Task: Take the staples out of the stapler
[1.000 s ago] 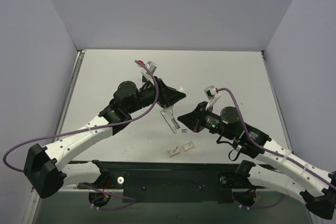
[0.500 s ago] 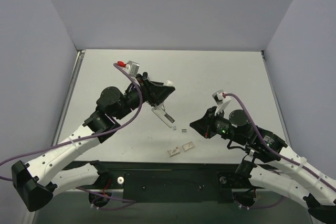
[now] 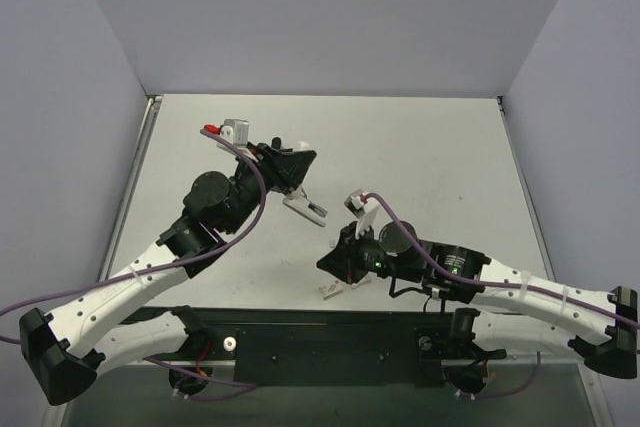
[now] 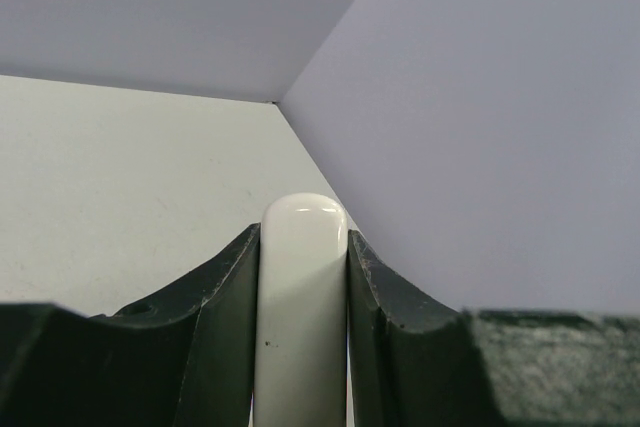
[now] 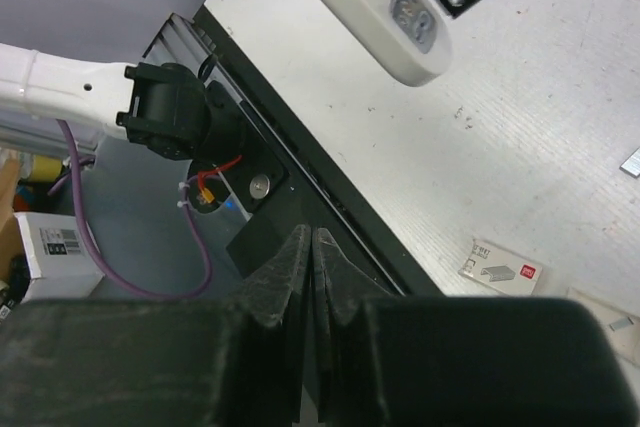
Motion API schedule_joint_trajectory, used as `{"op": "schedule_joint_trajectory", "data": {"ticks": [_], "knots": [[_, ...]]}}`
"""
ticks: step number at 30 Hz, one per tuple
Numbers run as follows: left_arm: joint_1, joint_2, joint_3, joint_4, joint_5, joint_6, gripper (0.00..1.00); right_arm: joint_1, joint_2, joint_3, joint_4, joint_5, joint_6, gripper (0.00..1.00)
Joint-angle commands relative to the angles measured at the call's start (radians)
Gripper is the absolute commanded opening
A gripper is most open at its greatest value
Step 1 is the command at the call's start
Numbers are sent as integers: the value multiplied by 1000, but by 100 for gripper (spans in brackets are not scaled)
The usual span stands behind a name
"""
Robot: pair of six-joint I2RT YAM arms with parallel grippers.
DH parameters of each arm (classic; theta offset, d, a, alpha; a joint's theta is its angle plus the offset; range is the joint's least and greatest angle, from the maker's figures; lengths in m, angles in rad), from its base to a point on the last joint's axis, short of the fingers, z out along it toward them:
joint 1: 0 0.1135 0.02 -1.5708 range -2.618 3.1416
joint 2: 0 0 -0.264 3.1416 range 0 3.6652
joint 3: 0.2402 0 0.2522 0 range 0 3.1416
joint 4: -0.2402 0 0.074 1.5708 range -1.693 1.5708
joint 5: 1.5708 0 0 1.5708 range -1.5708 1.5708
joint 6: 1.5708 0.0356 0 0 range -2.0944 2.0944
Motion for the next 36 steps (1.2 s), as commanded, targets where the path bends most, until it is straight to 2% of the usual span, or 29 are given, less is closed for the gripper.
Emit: {"op": "schedule_joint_trajectory", "data": {"ticks": [1, 11, 21, 29, 33, 36], "knots": [[-7, -24, 13, 33, -75, 8, 0, 32, 62, 78, 96, 79, -18, 0], [-7, -59, -8, 20, -53, -55, 0, 33, 122, 125, 73, 271, -44, 0], [-7, -116, -34, -13, 37, -158, 0, 29, 86, 147, 14, 427, -102, 0], [-7, -157, -68, -27, 80, -198, 0, 12, 50, 191, 6, 447, -162, 0], [-7, -166, -73, -33, 111, -196, 0, -1, 13, 207, -68, 427, -187, 0], [-7, -174, -87, 2, 163, -193, 0, -45, -32, 198, -109, 311, -191, 0]]}}
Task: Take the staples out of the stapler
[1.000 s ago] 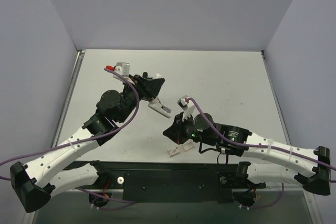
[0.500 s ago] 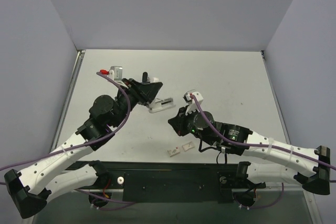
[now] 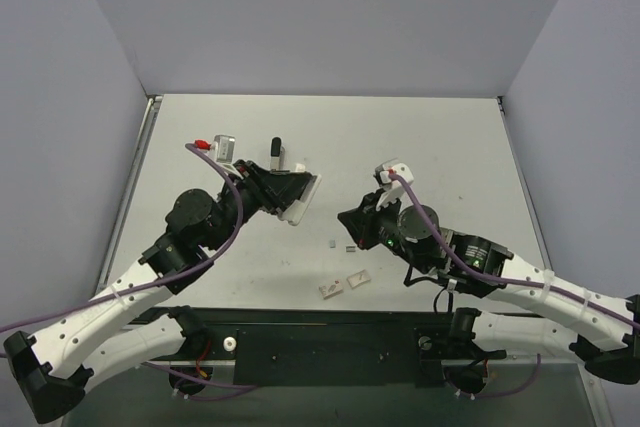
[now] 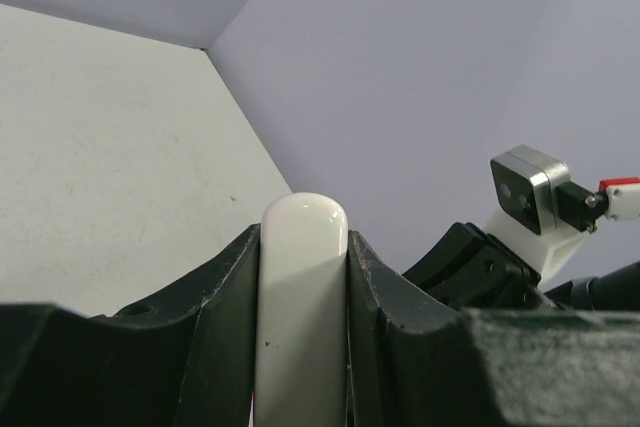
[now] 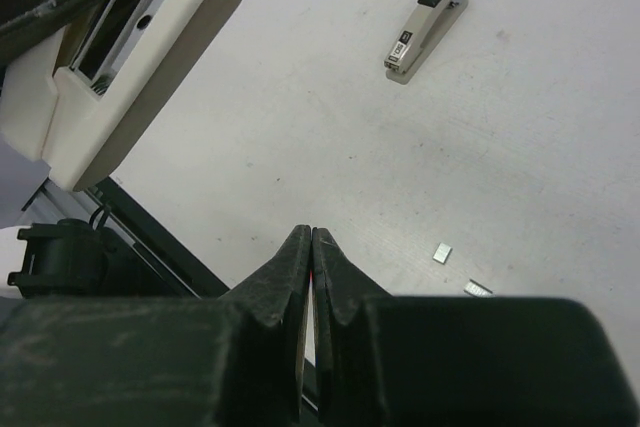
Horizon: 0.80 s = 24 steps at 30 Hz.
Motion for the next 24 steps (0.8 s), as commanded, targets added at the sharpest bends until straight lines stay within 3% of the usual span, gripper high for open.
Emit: {"op": "schedule_joint_trajectory", "data": {"ticks": [1, 10, 24], "knots": [[-3, -28, -7, 85, 96, -12, 0, -81, -84, 25, -67, -116, -27, 0], [-3, 2, -33, 256, 368, -7, 0, -250, -185, 41, -147, -598, -16, 0], [-6, 67, -47, 434, 614, -58, 0, -252, -141, 104, -49, -813, 28, 0]]}}
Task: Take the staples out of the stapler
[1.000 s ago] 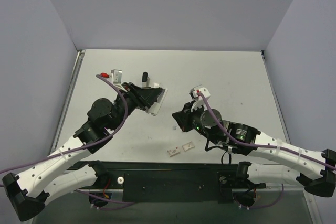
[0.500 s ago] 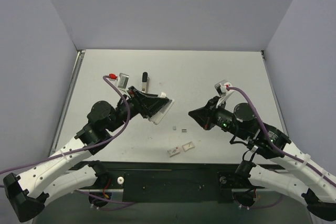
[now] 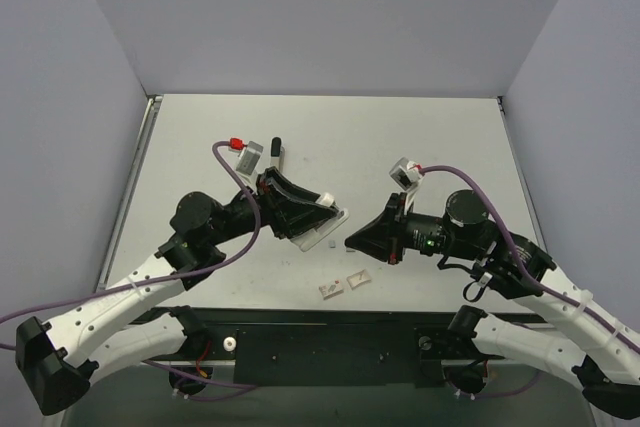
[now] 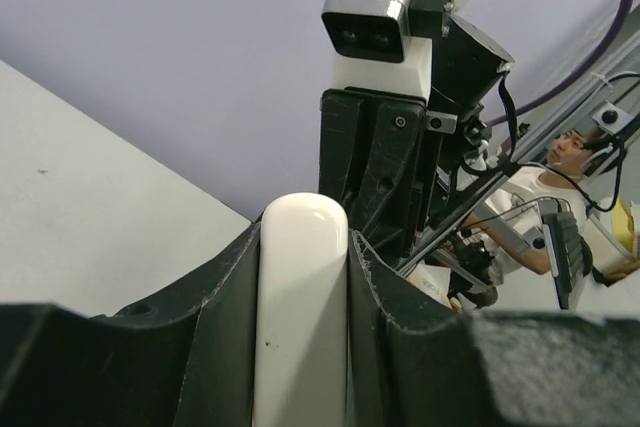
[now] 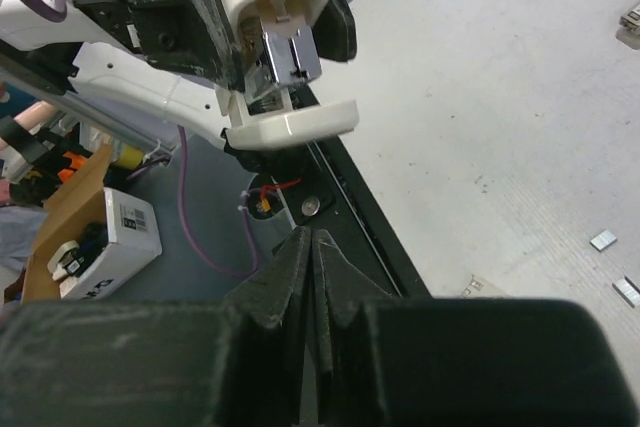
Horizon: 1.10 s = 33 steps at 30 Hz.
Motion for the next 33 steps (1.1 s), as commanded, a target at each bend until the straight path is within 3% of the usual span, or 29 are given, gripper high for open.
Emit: {"op": "schedule_joint_trajectory", "data": {"ticks": [1, 11, 25, 33], "knots": [[-7, 8, 14, 120, 87, -22, 0, -4, 21, 58, 97, -83, 17, 0], [-47, 65, 40, 104, 176, 22, 0, -7, 73, 108, 132, -98, -3, 0], [-189, 152, 51, 126, 533, 53, 0, -22, 174, 237, 117, -144, -144, 0], [-295, 250, 99, 75, 601, 119, 0, -51, 222, 296, 105, -166, -177, 0]]}}
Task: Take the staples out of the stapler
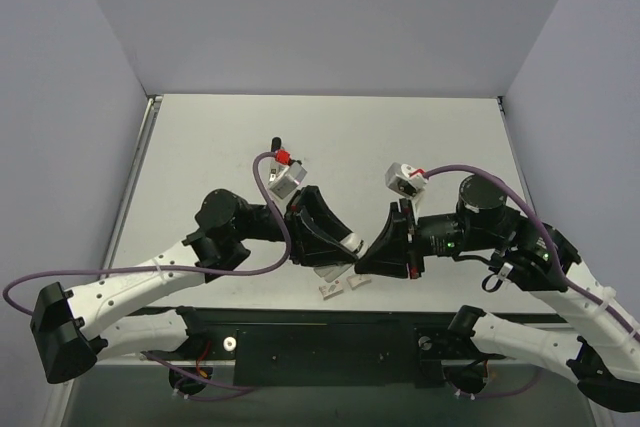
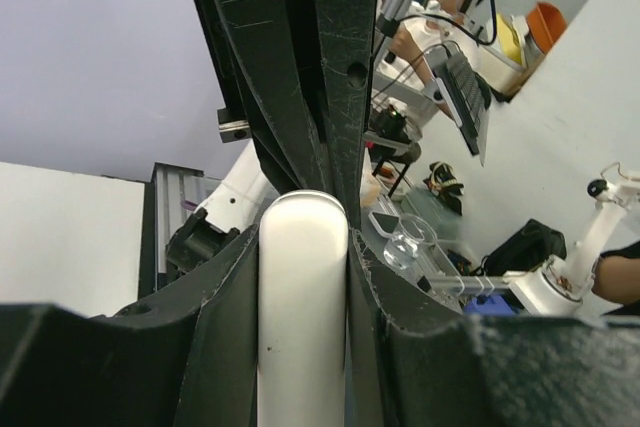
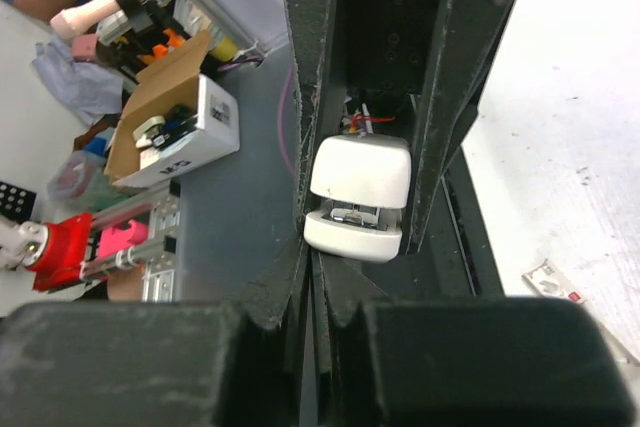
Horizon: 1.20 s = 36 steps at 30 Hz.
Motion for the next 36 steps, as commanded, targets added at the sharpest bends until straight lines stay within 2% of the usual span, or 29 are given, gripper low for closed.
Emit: {"op": "schedule_joint_trajectory", "data": {"ticks": [1, 8, 12, 16, 20, 24, 29, 36], "knots": [[-147, 81, 34, -117, 268, 63, 0, -47, 113, 44, 305, 158, -58, 0], [-140, 38, 79, -300, 152, 192, 0, -64, 23, -53, 281, 223, -58, 0], [-129, 13, 103, -404, 24, 272, 0, -72, -53, -131, 258, 290, -46, 0], [-101, -8, 111, -423, -66, 283, 0, -72, -108, -182, 206, 348, -34, 0], [-78, -22, 135, -493, -206, 318, 0, -72, -162, -219, 149, 453, -24, 0], [-57, -10, 184, -613, -414, 371, 0, -72, -208, -245, 80, 589, -17, 0], [12, 70, 262, -734, -655, 402, 0, -72, -228, -285, 19, 732, 28, 0], [95, 261, 402, -832, -914, 439, 0, -72, -225, -357, 14, 758, 63, 0]]}}
